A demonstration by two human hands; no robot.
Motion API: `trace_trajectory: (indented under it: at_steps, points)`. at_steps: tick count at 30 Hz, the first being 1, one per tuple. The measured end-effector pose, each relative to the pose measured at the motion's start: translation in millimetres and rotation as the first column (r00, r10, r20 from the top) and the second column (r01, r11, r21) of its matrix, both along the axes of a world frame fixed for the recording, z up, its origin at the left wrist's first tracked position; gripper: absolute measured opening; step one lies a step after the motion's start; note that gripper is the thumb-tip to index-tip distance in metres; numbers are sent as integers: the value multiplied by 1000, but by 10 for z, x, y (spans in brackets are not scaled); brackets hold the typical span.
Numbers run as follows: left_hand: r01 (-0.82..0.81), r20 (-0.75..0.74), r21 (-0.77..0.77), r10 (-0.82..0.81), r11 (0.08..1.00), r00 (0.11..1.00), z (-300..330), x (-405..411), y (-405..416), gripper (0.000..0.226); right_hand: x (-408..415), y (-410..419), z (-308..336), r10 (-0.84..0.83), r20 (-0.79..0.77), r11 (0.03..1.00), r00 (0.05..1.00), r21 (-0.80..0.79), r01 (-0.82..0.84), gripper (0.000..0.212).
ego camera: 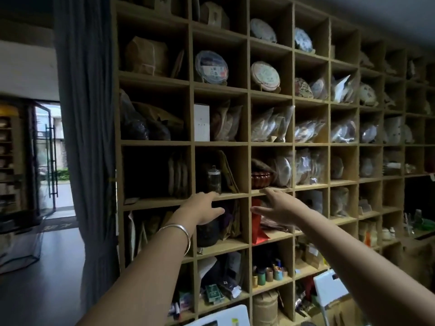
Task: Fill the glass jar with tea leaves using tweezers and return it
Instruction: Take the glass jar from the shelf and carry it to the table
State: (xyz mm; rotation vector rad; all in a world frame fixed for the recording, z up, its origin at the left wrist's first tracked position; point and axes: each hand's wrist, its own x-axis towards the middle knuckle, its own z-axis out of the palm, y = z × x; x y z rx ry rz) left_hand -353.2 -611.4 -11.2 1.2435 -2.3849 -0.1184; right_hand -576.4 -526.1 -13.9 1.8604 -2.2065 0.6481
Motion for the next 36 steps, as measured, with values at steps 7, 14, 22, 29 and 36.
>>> trace_trajectory:
  at_steps: [7, 14, 22, 29, 36]
  points:
    - [-103, -103, 42, 107, 994, 989, -122, -276, -776, 64, -307, -1082, 12, 129, -49, 991, 990, 34, -128, 86]
    - [-197, -202, 107, 216, 974, 955, -158, -662, -1544, 65, -692, -2066, -15, 291, -52, 956, 955, 49, -289, 85]
    - [-180, -460, 256, 284, 950, 841, -121, -1047, -2447, 74, -1110, -3066, -99, 395, 75, 918, 916, -9, -395, 85]
    - [-122, -639, 355, 336, 927, 692, -113, -1363, -3281, 78, -1186, -3890, -228, 433, 327, 901, 840, -154, -404, 85]
    - [-46, -766, 301, 270, 953, 583, -437, -1536, -3867, 80, -978, -4446, -523, 457, 511, 889, 728, -236, -392, 93]
